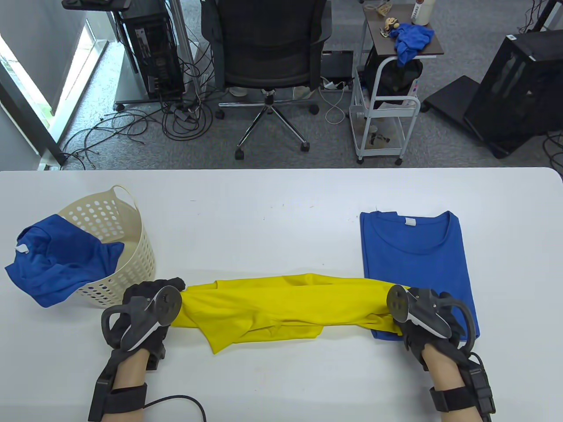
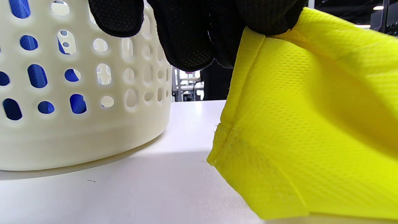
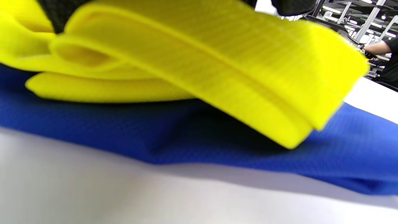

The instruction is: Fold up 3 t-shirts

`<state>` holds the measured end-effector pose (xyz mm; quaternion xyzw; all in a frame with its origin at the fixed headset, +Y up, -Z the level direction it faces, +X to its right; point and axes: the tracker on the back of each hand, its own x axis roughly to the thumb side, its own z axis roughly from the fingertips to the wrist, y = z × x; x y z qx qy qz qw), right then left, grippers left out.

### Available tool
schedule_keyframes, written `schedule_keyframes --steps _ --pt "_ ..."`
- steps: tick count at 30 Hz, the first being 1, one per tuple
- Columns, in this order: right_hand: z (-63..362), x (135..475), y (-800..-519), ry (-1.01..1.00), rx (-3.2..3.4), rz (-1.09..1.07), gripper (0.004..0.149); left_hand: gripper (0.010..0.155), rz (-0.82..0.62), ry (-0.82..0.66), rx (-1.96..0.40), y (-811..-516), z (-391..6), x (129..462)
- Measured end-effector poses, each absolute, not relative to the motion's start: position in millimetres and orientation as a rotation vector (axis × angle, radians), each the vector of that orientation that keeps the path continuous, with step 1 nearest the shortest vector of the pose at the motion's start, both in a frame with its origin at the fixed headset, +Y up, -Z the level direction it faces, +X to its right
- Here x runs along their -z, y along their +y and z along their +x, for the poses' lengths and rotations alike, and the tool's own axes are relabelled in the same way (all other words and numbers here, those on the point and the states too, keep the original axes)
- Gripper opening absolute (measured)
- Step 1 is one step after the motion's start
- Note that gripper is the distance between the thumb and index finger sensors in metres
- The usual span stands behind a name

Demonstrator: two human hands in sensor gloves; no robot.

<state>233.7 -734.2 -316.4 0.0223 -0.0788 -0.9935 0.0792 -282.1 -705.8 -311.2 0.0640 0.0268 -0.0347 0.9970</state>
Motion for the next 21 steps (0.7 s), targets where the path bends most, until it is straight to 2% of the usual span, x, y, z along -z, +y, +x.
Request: schedule_keyframes --steps 7,12,17,19,21 --pt "235.8 316.1 -732.7 -0.189 3.0 0.075 0.036 0.041 0.126 0.054 0.07 -705.6 -282.1 311.3" --pt "243.8 312.4 -721.5 -0.107 3.062 0.1 0.036 0.041 0.127 0.058 0.063 -705.3 -283.2 311.4" --pt "255.2 287.9 -679.3 0.111 3.198 0.019 0.037 0.04 0.13 0.059 0.068 -696.1 -278.3 304.9" --pt "257.1 286.0 -668.1 -0.017 3.213 -0.026 0.037 0.04 0.112 0.046 0.029 -687.3 -270.1 297.4" --pt "260.2 298.9 -663.0 -0.299 3.094 -0.034 0.037 0.041 -0.015 0.038 0.008 -682.6 -254.1 304.3"
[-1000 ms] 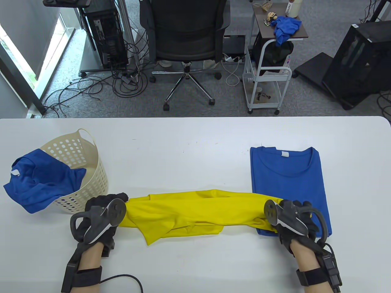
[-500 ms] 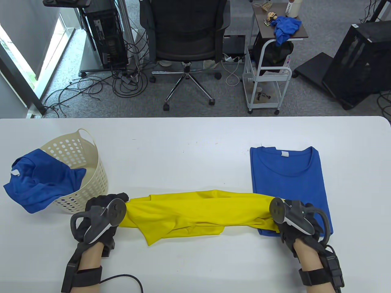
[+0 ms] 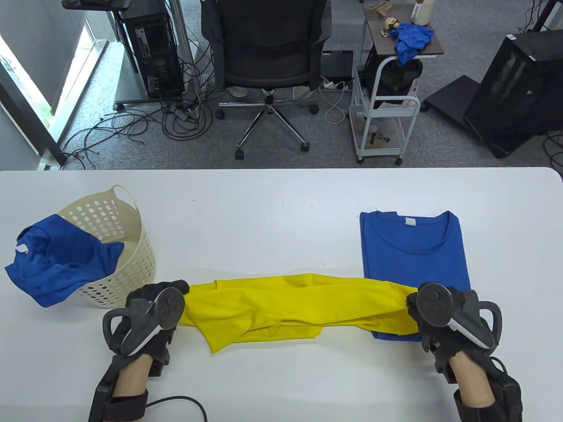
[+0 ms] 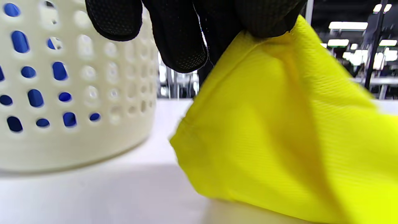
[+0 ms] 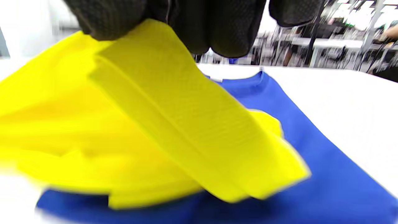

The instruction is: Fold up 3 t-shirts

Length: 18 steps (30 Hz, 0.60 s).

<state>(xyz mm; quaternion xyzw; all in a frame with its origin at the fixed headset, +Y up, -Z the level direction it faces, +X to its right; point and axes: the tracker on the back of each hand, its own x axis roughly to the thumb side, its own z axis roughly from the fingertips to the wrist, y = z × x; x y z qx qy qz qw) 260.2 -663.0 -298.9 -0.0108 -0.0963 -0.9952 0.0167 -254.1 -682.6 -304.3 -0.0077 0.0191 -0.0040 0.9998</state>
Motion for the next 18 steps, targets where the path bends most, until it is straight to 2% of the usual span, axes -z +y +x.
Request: schedule_keyframes --steps 1,2,4,6,7,8,10,11,13,14,15,16,18 --pt "264.9 314.9 -656.6 -0.386 2.992 0.016 0.037 0.041 -0.084 0.028 0.013 -681.9 -240.3 317.5" --pt "267.9 327.6 -651.4 -0.37 2.96 0.06 0.037 0.041 -0.116 0.027 0.049 -679.1 -230.3 330.3" --pt "277.0 369.7 -633.2 -0.273 2.942 0.168 0.038 0.041 -0.026 0.086 0.176 -661.1 -215.4 366.7" --pt "289.9 412.3 -592.3 0.013 2.914 0.402 0.038 0.041 0.156 0.27 0.162 -617.5 -217.6 411.6" --pt "294.6 419.1 -568.0 0.214 2.894 0.51 0.038 0.041 0.249 0.345 0.096 -594.1 -221.8 419.8" --pt "300.1 417.8 -537.0 0.542 2.892 0.607 0.038 0.041 0.371 0.413 -0.008 -560.7 -227.5 423.1" --pt "307.4 396.1 -480.5 1.203 2.911 0.697 0.038 0.041 0.523 0.384 -0.159 -500.3 -232.2 412.4" --pt "309.3 383.5 -462.1 1.363 2.902 0.697 0.038 0.041 0.592 0.384 -0.185 -479.2 -233.5 402.8" --pt "314.0 342.3 -422.9 1.69 2.848 0.546 0.038 0.041 0.79 0.348 -0.234 -428.6 -241.6 365.3" --pt "314.7 325.4 -414.9 1.796 2.782 0.5 0.038 0.041 0.81 0.335 -0.253 -417.2 -245.3 352.6" --pt "315.8 314.5 -410.8 1.816 2.766 0.41 0.038 0.041 0.807 0.323 -0.263 -412.0 -247.5 342.0" --pt "316.7 301.9 -408.9 1.734 2.798 0.27 0.038 0.041 0.795 0.297 -0.255 -410.9 -250.8 330.7" --pt "318.6 282.8 -419.5 1.568 2.818 0.221 0.038 0.041 0.739 0.28 -0.152 -425.5 -257.0 313.2"
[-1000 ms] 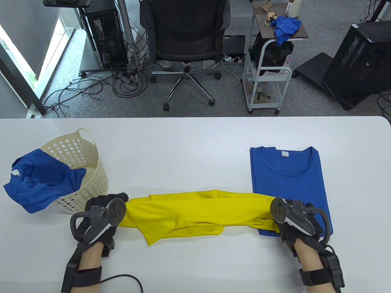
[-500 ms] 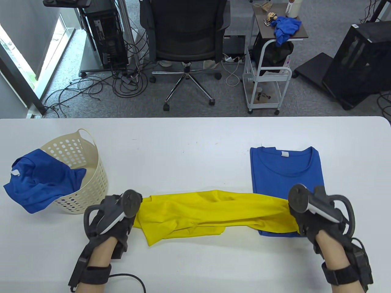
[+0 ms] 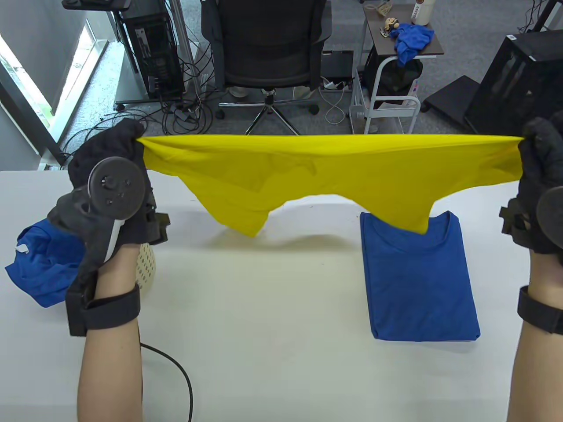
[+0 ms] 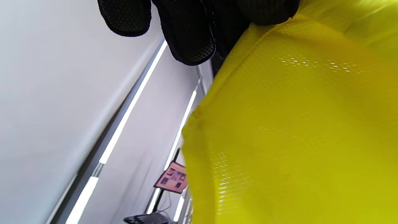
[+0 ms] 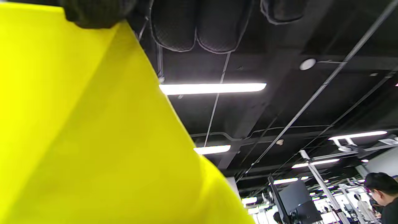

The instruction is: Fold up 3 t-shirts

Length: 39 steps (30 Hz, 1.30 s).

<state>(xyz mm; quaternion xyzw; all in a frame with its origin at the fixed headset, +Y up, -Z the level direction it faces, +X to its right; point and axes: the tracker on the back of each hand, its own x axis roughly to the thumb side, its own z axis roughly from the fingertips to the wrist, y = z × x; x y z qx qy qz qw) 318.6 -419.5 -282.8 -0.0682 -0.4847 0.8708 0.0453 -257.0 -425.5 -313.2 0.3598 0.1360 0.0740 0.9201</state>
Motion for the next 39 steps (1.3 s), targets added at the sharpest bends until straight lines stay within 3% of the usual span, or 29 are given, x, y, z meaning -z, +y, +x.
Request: schedule_keyframes --steps 2,3,4,7,10,13,17,20,21,22,23,25,30,32,35,39 --pt "317.9 274.9 -438.6 -1.225 -2.847 -0.099 0.038 0.041 0.632 0.263 -0.076 -457.6 -261.0 303.3" --pt "315.7 271.8 -459.9 -0.961 -2.953 -0.062 0.038 0.041 0.549 0.238 -0.043 -484.7 -262.5 299.3" --pt "313.9 271.2 -472.8 -0.821 -2.997 -0.045 0.038 0.04 0.494 0.225 -0.02 -501.8 -262.9 298.3" --pt "301.4 271.9 -548.0 -0.332 -3.166 0.0 0.037 0.04 0.223 0.211 0.112 -593.8 -262.6 297.6" --pt "286.0 278.1 -616.2 0.023 -3.247 0.093 0.037 0.04 0.034 0.2 0.246 -671.6 -263.6 302.2" --pt "277.8 282.2 -656.8 0.145 -3.179 0.16 0.037 0.041 -0.076 0.199 0.348 -710.4 -268.3 303.1" --pt "281.4 294.1 -674.0 0.045 -3.054 0.117 0.044 0.045 -0.091 0.155 0.246 -726.9 -276.0 301.6" --pt "284.3 297.4 -698.2 -0.085 -2.973 0.065 0.047 0.054 -0.231 0.114 0.163 -738.0 -276.3 302.5" --pt "284.9 297.4 -706.6 -0.079 -2.971 0.068 0.048 0.055 -0.262 0.121 0.173 -739.5 -276.6 302.8" --pt "283.0 300.2 -712.6 0.053 -3.012 0.11 0.05 0.055 -0.269 0.116 0.183 -740.9 -277.9 305.0" --pt "282.8 298.3 -713.8 0.129 -3.081 0.099 0.05 0.053 -0.275 0.128 0.188 -742.7 -279.9 307.4" --pt "281.0 294.9 -712.1 -0.006 -3.194 0.095 0.052 0.049 -0.295 0.158 0.183 -745.3 -285.7 311.0" --pt "285.6 295.2 -712.3 -0.055 -3.2 0.002 0.048 0.042 -0.298 0.188 0.174 -742.8 -289.1 311.0" --pt "289.5 297.1 -716.6 0.016 -3.24 -0.018 0.047 0.041 -0.284 0.192 0.228 -741.2 -288.0 309.1" --pt "291.7 299.6 -725.6 0.314 -3.239 -0.012 0.048 0.042 -0.161 0.199 0.265 -736.0 -287.1 306.3" --pt "292.0 297.2 -718.4 0.15 -3.252 -0.017 0.046 0.056 -0.224 0.2 0.26 -741.8 -287.2 308.0"
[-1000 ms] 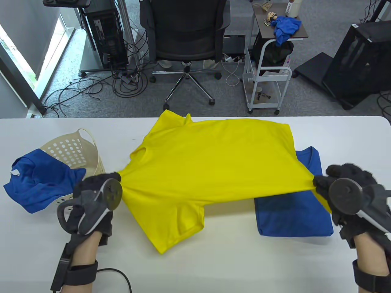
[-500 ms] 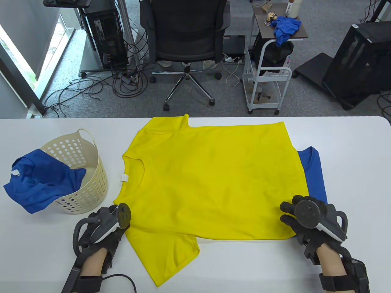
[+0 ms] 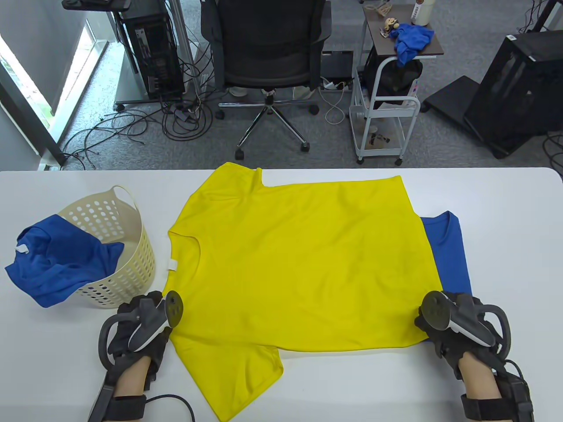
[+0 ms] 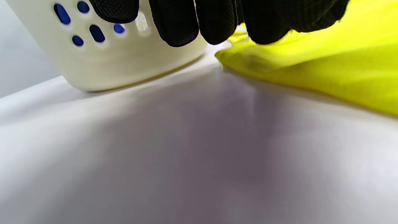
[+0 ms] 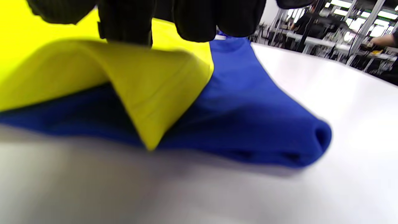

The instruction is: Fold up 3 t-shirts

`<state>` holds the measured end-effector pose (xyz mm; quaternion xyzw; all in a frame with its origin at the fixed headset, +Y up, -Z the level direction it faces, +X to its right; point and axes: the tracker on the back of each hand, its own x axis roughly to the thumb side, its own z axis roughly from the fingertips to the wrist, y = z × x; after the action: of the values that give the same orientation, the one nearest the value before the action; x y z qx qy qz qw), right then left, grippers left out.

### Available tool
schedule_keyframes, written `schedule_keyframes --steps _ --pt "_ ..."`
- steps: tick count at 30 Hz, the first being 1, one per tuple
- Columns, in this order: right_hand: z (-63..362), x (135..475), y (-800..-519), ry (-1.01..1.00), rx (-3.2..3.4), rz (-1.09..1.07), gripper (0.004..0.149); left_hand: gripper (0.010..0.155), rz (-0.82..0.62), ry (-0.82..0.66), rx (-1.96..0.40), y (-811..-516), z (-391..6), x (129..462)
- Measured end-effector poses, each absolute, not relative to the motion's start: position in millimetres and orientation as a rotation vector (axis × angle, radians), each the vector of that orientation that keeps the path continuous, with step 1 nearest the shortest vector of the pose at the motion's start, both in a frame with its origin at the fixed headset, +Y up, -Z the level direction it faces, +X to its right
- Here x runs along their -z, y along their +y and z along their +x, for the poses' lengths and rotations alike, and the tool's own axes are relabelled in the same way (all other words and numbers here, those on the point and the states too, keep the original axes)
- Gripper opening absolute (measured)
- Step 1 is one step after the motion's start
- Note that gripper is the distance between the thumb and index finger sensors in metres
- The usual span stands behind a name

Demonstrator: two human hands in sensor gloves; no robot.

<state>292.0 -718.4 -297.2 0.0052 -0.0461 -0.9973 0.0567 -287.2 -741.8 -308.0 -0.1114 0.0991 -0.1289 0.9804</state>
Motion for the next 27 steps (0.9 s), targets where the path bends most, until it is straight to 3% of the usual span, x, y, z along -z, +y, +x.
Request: schedule_keyframes --steps 3,10,15,21,27 --pt "295.6 296.7 -716.8 -0.088 2.964 0.081 0.053 0.062 -0.303 0.223 0.327 -750.3 -289.4 311.7" --pt "298.0 305.7 -739.0 -0.349 2.866 0.116 0.058 0.061 -0.324 0.23 0.272 -746.5 -296.0 311.6" --pt "295.5 305.4 -736.9 -0.47 2.824 0.095 0.06 0.06 -0.342 0.231 0.261 -743.3 -299.3 310.9" --pt "312.5 320.3 -710.9 -0.182 2.904 0.204 0.046 0.051 -0.214 0.251 0.227 -733.0 -304.4 307.9" --pt "319.4 331.2 -746.0 -0.324 2.918 0.192 0.049 0.047 -0.24 0.266 0.276 -741.4 -304.9 311.7"
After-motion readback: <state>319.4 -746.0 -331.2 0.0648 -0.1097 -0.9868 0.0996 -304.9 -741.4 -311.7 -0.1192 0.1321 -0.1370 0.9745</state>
